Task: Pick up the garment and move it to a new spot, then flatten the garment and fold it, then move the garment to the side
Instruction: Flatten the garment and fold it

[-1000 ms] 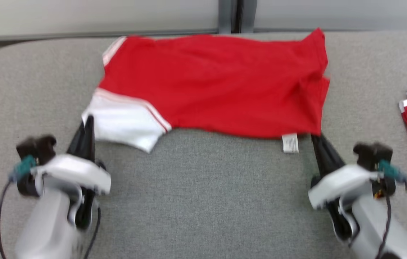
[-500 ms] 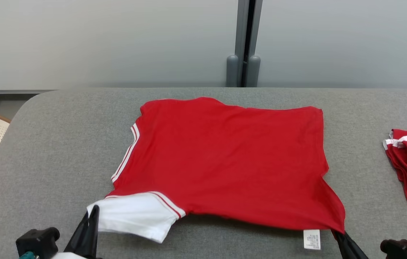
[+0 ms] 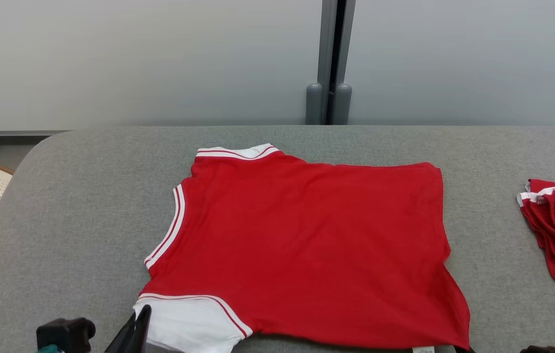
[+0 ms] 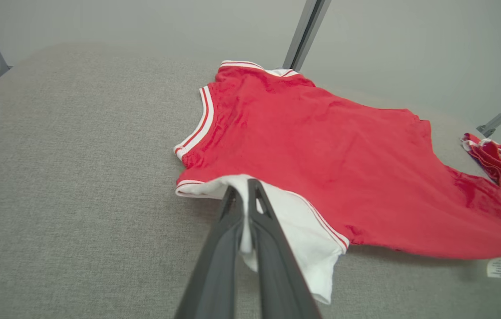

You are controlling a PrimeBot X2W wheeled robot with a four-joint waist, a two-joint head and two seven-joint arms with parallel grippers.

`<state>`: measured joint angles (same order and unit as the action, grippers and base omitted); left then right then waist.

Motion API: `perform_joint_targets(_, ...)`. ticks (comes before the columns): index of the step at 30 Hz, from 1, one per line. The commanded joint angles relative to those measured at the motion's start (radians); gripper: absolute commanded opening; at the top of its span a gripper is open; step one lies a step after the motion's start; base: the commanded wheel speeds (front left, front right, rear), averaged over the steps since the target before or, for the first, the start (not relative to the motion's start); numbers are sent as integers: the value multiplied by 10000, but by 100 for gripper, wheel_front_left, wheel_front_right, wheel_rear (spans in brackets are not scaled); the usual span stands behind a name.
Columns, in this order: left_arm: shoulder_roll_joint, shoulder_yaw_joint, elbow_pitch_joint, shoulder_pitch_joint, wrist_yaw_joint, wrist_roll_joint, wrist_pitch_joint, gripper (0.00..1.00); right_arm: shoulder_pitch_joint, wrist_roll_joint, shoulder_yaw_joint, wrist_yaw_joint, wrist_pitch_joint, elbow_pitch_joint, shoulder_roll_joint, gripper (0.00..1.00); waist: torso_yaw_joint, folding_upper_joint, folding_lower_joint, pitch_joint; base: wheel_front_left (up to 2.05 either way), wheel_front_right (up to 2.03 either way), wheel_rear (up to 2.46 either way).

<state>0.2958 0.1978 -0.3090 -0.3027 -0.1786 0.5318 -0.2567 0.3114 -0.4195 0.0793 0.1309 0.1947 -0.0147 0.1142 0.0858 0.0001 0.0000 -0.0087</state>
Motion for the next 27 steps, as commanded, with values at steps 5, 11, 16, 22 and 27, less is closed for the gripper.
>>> perform_joint_targets(5,-88,-152,842,1018,439,803,-294,0,-602,202,-94,-5,691,80,-40,0,-163,-1,0,418,0,0,0)
perform_joint_targets(11,-114,-242,2436,2932,1195,1418,-390,0,-2096,212,-263,-5,995,-344,12,0,-318,-1,0,1342,0,0,0)
perform_joint_targets(16,-200,-144,3937,4685,1762,1526,-217,0,-3305,243,-259,-5,941,-894,82,0,-386,-1,0,1966,0,0,0)
perform_joint_targets(22,-376,-103,5391,6082,2329,1648,210,25,-4252,102,-31,-5,472,-1337,169,29,-510,-1,0,2362,0,0,0)
perform_joint_targets(27,-514,-34,6315,6709,2733,1516,1301,100,-4627,153,137,-5,-455,-1464,293,100,-527,-1,0,2554,0,0,0)
